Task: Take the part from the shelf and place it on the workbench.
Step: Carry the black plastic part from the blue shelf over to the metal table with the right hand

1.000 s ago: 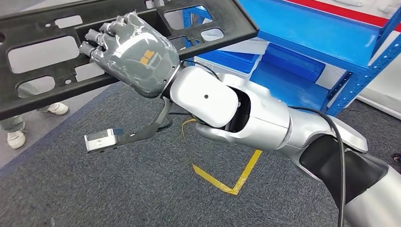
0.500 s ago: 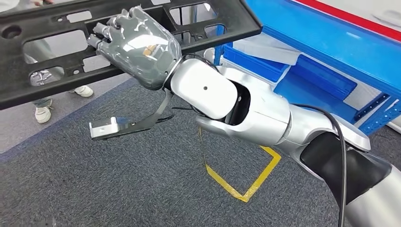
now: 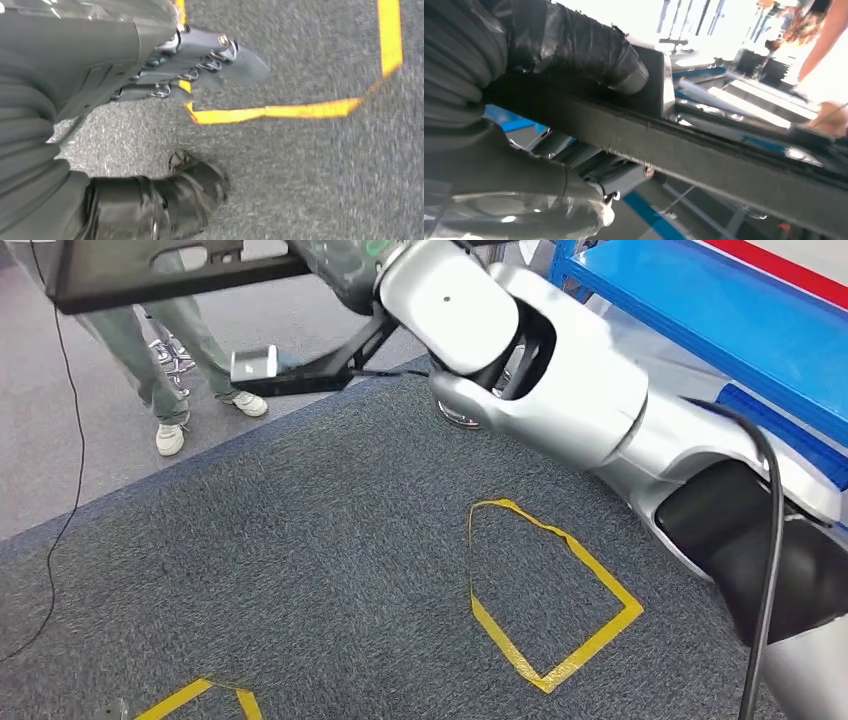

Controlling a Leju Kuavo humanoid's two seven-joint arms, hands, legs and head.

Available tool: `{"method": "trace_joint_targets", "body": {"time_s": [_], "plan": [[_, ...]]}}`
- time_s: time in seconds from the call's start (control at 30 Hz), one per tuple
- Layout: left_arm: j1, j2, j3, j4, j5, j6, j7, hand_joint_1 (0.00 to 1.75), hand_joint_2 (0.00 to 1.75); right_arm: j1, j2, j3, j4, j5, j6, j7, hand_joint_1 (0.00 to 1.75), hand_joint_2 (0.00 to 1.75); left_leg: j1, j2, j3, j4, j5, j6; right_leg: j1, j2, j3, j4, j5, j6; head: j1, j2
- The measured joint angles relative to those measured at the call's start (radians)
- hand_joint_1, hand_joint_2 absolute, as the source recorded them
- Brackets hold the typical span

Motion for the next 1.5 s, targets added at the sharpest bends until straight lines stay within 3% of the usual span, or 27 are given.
{"method": "trace_joint_targets", "body": {"time_s": [0.07, 0.13, 0.17, 0.2, 0.27, 0.33, 0.37, 0.43, 0.5, 0.57, 0.6, 0.63, 0.67, 0.73, 0.8, 0.87, 0.93, 0.97, 1.03, 1.1, 1.17, 1.2, 1.23, 1.3, 1.37, 1.43, 1.5], "plan": [[-0.004, 0.0, 0.0, 0.0, 0.004, 0.006, 0.012, 0.0, 1.75, -0.053, -0.002, 0.0, 0.066, -0.012, 0.016, 0.011, 1.75, 1.75, 0.002, 0.061, -0.052, 0.108, -0.049, -0.013, 0.001, -0.029, 0.005, -0.005, 0.0, -0.004, -0.006, 0.0], [-0.004, 0.0, 0.0, 0.0, 0.009, 0.008, 0.023, 0.0, 1.75, -0.086, -0.008, 0.0, 0.124, -0.024, 0.026, 0.021, 1.75, 1.75, 0.009, 0.078, -0.107, 0.216, -0.08, -0.023, 0.001, -0.058, 0.007, -0.004, -0.002, -0.005, -0.006, 0.0], [-0.002, 0.0, 0.0, 0.0, 0.011, 0.007, 0.026, 0.0, 1.75, -0.094, -0.011, 0.0, 0.15, -0.029, 0.028, 0.024, 1.75, 1.75, 0.012, 0.08, -0.112, 0.224, -0.072, -0.026, 0.0, -0.072, 0.009, -0.004, -0.004, -0.003, -0.006, 0.0], [-0.001, -0.001, 0.0, 0.0, 0.013, 0.007, 0.028, 0.0, 1.75, -0.1, -0.014, 0.0, 0.172, -0.033, 0.029, 0.028, 1.75, 1.75, 0.014, 0.084, -0.097, 0.193, -0.049, -0.028, -0.001, -0.083, 0.011, -0.003, -0.007, 0.0, -0.006, 0.0], [0.0, -0.001, 0.0, 0.0, 0.017, 0.006, 0.029, 0.0, 1.75, -0.112, -0.019, 0.0, 0.207, -0.038, 0.029, 0.036, 1.75, 1.75, 0.01, 0.115, -0.027, 0.064, 0.009, -0.028, 0.0, -0.103, 0.015, 0.0, -0.014, 0.009, -0.006, 0.0], [-0.002, -0.001, 0.0, 0.0, 0.02, 0.007, 0.029, 0.0, 1.75, -0.124, -0.028, -0.001, 0.232, -0.043, 0.031, 0.044, 1.75, 1.75, -0.001, 0.146, 0.018, -0.024, 0.028, -0.014, 0.007, -0.12, 0.017, 0.002, -0.02, 0.02, -0.007, 0.0], [-0.002, -0.002, 0.0, 0.0, 0.021, 0.007, 0.029, 0.0, 1.75, -0.127, -0.031, -0.001, 0.243, -0.046, 0.034, 0.048, 1.75, 1.75, -0.006, 0.15, 0.022, -0.035, 0.024, -0.006, 0.012, -0.129, 0.019, 0.0, -0.022, 0.024, -0.008, 0.0], [0.001, -0.002, 0.0, 0.001, 0.022, 0.007, 0.029, 0.0, 1.75, -0.129, -0.038, -0.002, 0.26, -0.05, 0.041, 0.053, 1.75, 1.75, -0.004, 0.13, 0.021, -0.04, 0.025, 0.011, 0.014, -0.145, 0.024, -0.003, -0.027, 0.033, -0.007, 0.0], [0.003, -0.001, 0.0, 0.001, 0.024, 0.007, 0.027, 0.0, 1.75, -0.129, -0.046, -0.002, 0.273, -0.053, 0.045, 0.057, 1.75, 1.75, -0.002, 0.109, 0.024, -0.046, 0.027, 0.027, 0.009, -0.112, 0.009, 0.034, -0.056, 0.037, -0.004, 0.0], [0.0, -0.002, 0.0, 0.001, 0.024, 0.007, 0.025, 0.0, 1.75, -0.127, -0.055, -0.001, 0.284, -0.056, 0.046, 0.057, 1.75, 1.75, -0.002, 0.087, 0.026, -0.049, 0.028, 0.04, 0.008, -0.053, -0.048, 0.152, -0.113, 0.033, -0.001, 0.0], [-0.003, -0.002, 0.0, 0.001, 0.025, 0.007, 0.025, 0.0, 1.75, -0.125, -0.059, -0.001, 0.29, -0.056, 0.047, 0.057, 1.75, 1.75, -0.004, 0.075, 0.026, -0.048, 0.028, 0.043, 0.01, -0.036, -0.088, 0.226, -0.138, 0.031, 0.0, 0.0], [-0.004, -0.002, 0.0, 0.001, 0.026, 0.007, 0.025, 0.0, 1.75, -0.123, -0.062, -0.001, 0.296, -0.057, 0.048, 0.057, 1.75, 1.75, -0.005, 0.06, 0.027, -0.047, 0.027, 0.045, 0.011, -0.029, -0.122, 0.28, -0.148, 0.03, 0.001, 0.0], [-0.004, -0.002, 0.0, 0.001, 0.027, 0.007, 0.025, 0.0, 1.75, -0.12, -0.066, -0.001, 0.301, -0.058, 0.048, 0.057, 1.75, 1.75, -0.005, 0.044, 0.027, -0.046, 0.027, 0.046, 0.012, -0.026, -0.141, 0.301, -0.139, 0.029, 0.001, 0.0], [-0.004, -0.002, 0.0, 0.001, 0.028, 0.007, 0.025, 0.0, 1.75, -0.118, -0.07, -0.001, 0.308, -0.06, 0.048, 0.058, 1.75, 1.75, -0.006, 0.012, 0.029, -0.041, 0.024, 0.045, 0.012, -0.018, -0.124, 0.228, -0.071, 0.024, 0.002, 0.0], [-0.004, -0.002, 0.0, 0.001, 0.029, 0.007, 0.025, 0.0, 1.75, -0.122, -0.073, -0.001, 0.312, -0.061, 0.048, 0.058, 1.75, 1.75, -0.005, -0.016, 0.026, -0.032, 0.019, 0.041, 0.007, 0.025, -0.074, 0.098, -0.002, 0.018, 0.002, 0.0], [-0.006, -0.001, 0.0, 0.001, 0.03, 0.008, 0.029, 0.0, 1.75, -0.125, -0.076, 0.0, 0.316, -0.062, 0.05, 0.058, 1.75, 1.75, 0.0, -0.041, 0.015, -0.026, 0.019, 0.032, 0.005, 0.055, -0.045, 0.033, 0.015, 0.016, 0.001, 0.0], [-0.005, 0.0, 0.0, 0.001, 0.031, 0.009, 0.033, 0.0, 1.75, -0.125, -0.076, 0.001, 0.317, -0.061, 0.054, 0.057, 1.75, 1.75, 0.006, -0.065, 0.007, -0.029, 0.023, 0.019, 0.006, 0.036, -0.036, 0.021, 0.01, 0.014, 0.003, 0.0], [-0.003, -0.001, 0.0, 0.001, 0.032, 0.01, 0.034, 0.0, 1.75, -0.124, -0.074, 0.002, 0.317, -0.061, 0.056, 0.057, 1.75, 1.75, 0.006, -0.06, 0.004, -0.026, 0.021, 0.013, 0.005, 0.023, -0.031, 0.015, 0.011, 0.01, 0.003, 0.0], [-0.002, -0.001, 0.0, 0.001, 0.033, 0.01, 0.035, 0.0, 1.75, -0.125, -0.073, 0.003, 0.317, -0.06, 0.058, 0.059, 1.75, 1.75, 0.001, -0.005, -0.023, 0.028, -0.007, 0.001, 0.002, -0.007, -0.017, 0.003, 0.013, 0.002, 0.0, 0.0], [-0.005, -0.001, 0.0, 0.001, 0.034, 0.011, 0.035, 0.0, 1.75, -0.125, -0.073, 0.004, 0.318, -0.059, 0.061, 0.06, 1.75, 1.75, 0.002, 0.059, -0.082, 0.151, -0.058, -0.009, 0.005, -0.036, -0.008, 0.001, 0.009, -0.004, -0.004, 0.0], [-0.006, -0.001, 0.0, 0.001, 0.033, 0.011, 0.034, 0.0, 1.75, -0.125, -0.073, 0.007, 0.318, -0.06, 0.065, 0.057, 1.75, 1.75, 0.007, 0.077, -0.124, 0.233, -0.077, -0.014, 0.006, -0.062, -0.005, 0.004, 0.004, -0.005, -0.004, 0.0], [-0.005, -0.001, 0.0, 0.001, 0.032, 0.011, 0.033, 0.0, 1.75, -0.124, -0.072, 0.01, 0.318, -0.061, 0.067, 0.055, 1.75, 1.75, 0.008, 0.08, -0.117, 0.219, -0.062, -0.014, 0.006, -0.075, -0.003, 0.006, 0.0, -0.004, -0.005, 0.0], [-0.005, -0.001, 0.0, 0.001, 0.031, 0.011, 0.032, 0.0, 1.75, -0.124, -0.072, 0.012, 0.318, -0.062, 0.069, 0.054, 1.75, 1.75, 0.008, 0.087, -0.089, 0.168, -0.033, -0.013, 0.006, -0.087, 0.0, 0.008, -0.004, -0.001, -0.004, 0.0], [-0.007, 0.0, 0.0, 0.001, 0.03, 0.012, 0.032, 0.0, 1.75, -0.125, -0.072, 0.013, 0.315, -0.063, 0.072, 0.054, 1.75, 1.75, -0.001, 0.126, -0.013, 0.03, 0.015, -0.006, 0.009, -0.109, 0.006, 0.009, -0.012, 0.005, -0.005, 0.0], [-0.008, 0.002, 0.0, 0.001, 0.03, 0.014, 0.032, 0.0, 1.75, -0.126, -0.072, 0.014, 0.313, -0.063, 0.074, 0.055, 1.75, 1.75, -0.014, 0.146, 0.021, -0.037, 0.026, 0.005, 0.015, -0.127, 0.011, 0.007, -0.017, 0.014, -0.003, 0.0], [-0.008, 0.004, 0.0, 0.001, 0.031, 0.015, 0.033, 0.0, 1.75, -0.122, -0.07, 0.019, 0.312, -0.063, 0.076, 0.054, 1.75, 1.75, -0.018, 0.125, 0.022, -0.042, 0.027, 0.017, 0.018, -0.146, 0.015, 0.002, -0.019, 0.024, -0.001, 0.0], [-0.005, 0.006, 0.0, 0.001, 0.031, 0.015, 0.033, 0.0, 1.75, -0.117, -0.068, 0.022, 0.311, -0.063, 0.076, 0.055, 1.75, 1.75, -0.014, 0.104, 0.028, -0.053, 0.032, 0.029, 0.014, -0.126, 0.011, 0.018, -0.037, 0.033, 0.001, 0.0]]}}
